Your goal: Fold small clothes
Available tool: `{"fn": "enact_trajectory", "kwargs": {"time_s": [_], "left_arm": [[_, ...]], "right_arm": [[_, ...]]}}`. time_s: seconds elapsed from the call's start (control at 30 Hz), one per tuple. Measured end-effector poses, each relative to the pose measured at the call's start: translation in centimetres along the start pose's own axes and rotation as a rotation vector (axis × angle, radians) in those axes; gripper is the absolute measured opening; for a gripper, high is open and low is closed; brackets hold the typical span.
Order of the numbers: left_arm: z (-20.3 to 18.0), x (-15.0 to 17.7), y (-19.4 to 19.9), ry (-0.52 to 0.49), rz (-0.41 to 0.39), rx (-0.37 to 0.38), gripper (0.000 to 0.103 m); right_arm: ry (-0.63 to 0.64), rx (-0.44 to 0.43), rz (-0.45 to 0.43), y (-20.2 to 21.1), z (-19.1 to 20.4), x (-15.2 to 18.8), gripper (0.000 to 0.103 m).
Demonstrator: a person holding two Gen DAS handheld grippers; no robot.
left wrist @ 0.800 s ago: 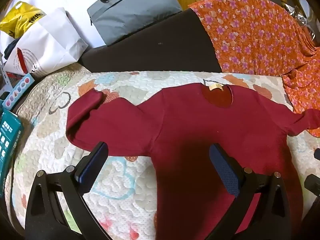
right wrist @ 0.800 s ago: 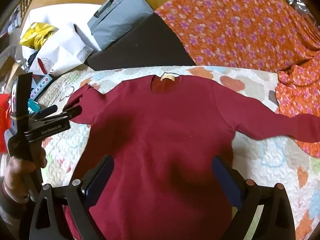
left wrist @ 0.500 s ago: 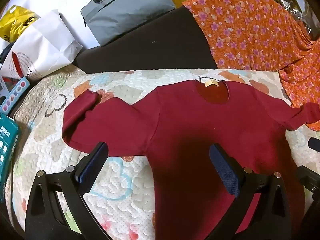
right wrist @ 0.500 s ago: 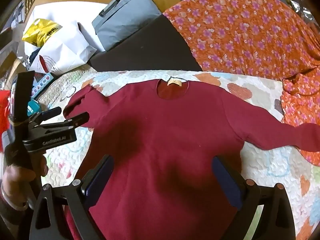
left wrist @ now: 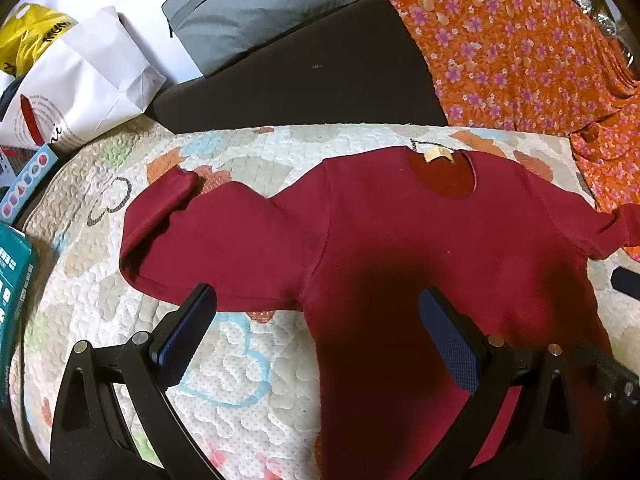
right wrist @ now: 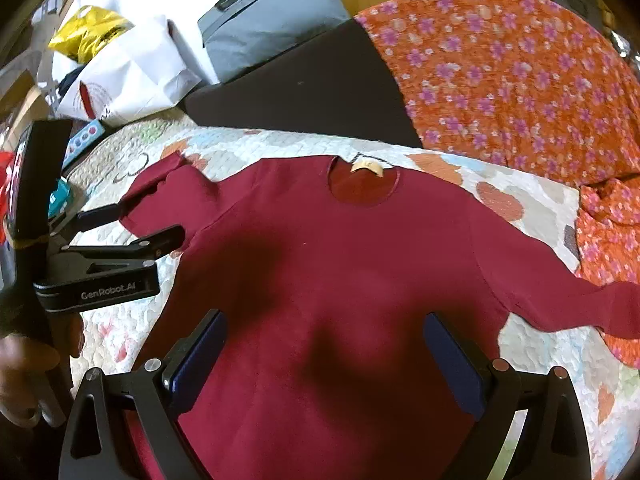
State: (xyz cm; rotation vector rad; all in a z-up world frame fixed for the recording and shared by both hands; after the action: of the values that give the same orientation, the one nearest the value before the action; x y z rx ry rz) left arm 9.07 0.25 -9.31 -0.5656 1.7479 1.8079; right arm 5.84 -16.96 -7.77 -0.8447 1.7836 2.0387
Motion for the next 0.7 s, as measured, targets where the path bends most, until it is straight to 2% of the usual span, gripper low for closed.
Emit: {"fn": "enact_trajectory", "kwargs": {"time_s": [0.1,0.7], "left_arm": [[0.4,0.1,-0.4,0.008,0.013,-0.002,0.102],[2.2,-0.1,-1.9,0.054,0.041,-0.024,0.102]], "right_arm": [[-0.001,-0.025,0.013,-0.6,0.6,0.0,0.098],[0.011,-0.052,0.024,-2.5,2.4,-1.0,0.098]]}}
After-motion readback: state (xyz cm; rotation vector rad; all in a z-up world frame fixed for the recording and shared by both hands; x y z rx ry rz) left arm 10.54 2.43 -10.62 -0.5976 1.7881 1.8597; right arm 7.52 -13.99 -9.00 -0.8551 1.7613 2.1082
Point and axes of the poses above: each gripper's, at about its wrist camera, not at the fingertips, and y roughly against the way its jaws point, z to its left, x to its underside, the point moved 10 cm from there along -y, roughly the way its jaws point, and after that the axes turned 4 degrees about z, right-handed, at the moved point
